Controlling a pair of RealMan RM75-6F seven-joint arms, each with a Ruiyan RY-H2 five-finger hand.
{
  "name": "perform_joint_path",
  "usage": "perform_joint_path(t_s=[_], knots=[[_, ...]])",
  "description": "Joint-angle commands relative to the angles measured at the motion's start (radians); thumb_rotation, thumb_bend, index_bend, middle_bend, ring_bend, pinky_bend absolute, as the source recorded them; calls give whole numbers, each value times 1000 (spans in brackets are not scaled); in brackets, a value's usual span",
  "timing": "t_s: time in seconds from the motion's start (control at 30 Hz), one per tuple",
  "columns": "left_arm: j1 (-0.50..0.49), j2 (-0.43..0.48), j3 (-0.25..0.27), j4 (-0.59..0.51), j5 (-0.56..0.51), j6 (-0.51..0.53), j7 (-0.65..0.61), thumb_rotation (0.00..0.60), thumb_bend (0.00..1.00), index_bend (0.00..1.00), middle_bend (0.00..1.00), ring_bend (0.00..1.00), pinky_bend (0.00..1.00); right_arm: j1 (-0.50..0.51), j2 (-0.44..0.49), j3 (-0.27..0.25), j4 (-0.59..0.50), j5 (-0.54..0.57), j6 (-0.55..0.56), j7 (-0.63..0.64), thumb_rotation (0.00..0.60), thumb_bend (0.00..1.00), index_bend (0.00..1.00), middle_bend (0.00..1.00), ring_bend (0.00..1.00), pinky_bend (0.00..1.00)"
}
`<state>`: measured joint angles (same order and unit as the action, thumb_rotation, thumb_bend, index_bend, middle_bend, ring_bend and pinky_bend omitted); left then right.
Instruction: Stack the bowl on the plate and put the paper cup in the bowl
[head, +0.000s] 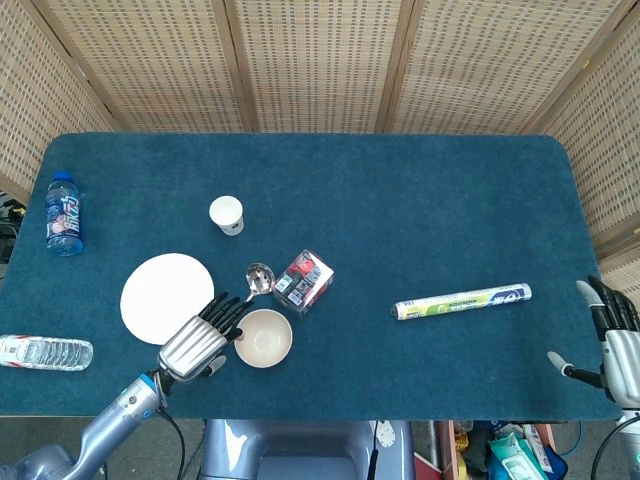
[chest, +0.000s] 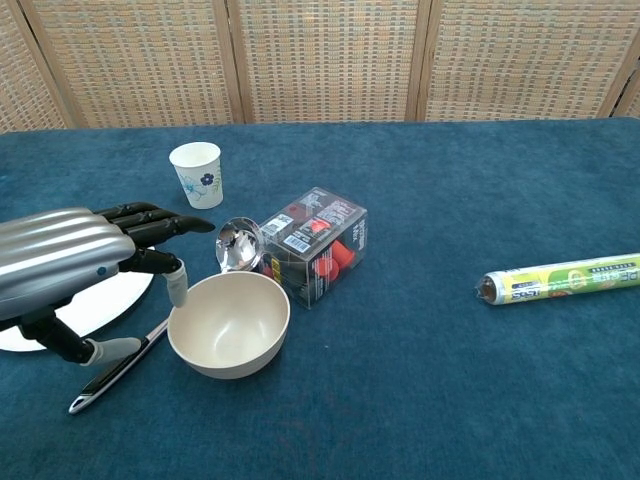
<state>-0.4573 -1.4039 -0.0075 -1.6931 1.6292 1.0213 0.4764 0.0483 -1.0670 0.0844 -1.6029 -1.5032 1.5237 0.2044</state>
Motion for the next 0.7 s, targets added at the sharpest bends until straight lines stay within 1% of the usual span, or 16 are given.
perform_joint_path(t_s=[0.03, 0.47, 0.6, 0.7], knots=[[-7, -13, 5, 7, -12, -9, 15, 600, 299, 395, 0, 0, 0, 0, 1, 0, 1, 0, 0, 4, 600, 141, 9, 0, 0, 0], [-38, -77, 3, 28, -70, -35, 67, 600, 316, 429, 0, 0, 0, -7, 8, 2, 6, -1, 9, 39, 600, 141, 9, 0, 0, 0], [-51, -103, 0, 44, -91, -47, 103, 600, 320, 440, 0, 0, 0, -9, 10, 5, 11, 3, 11, 56, 600, 141, 9, 0, 0, 0], [-58, -119, -5, 54, -106, -50, 118, 600, 351, 466, 0, 0, 0, -10, 11, 6, 13, 3, 13, 64, 600, 141, 9, 0, 0, 0]])
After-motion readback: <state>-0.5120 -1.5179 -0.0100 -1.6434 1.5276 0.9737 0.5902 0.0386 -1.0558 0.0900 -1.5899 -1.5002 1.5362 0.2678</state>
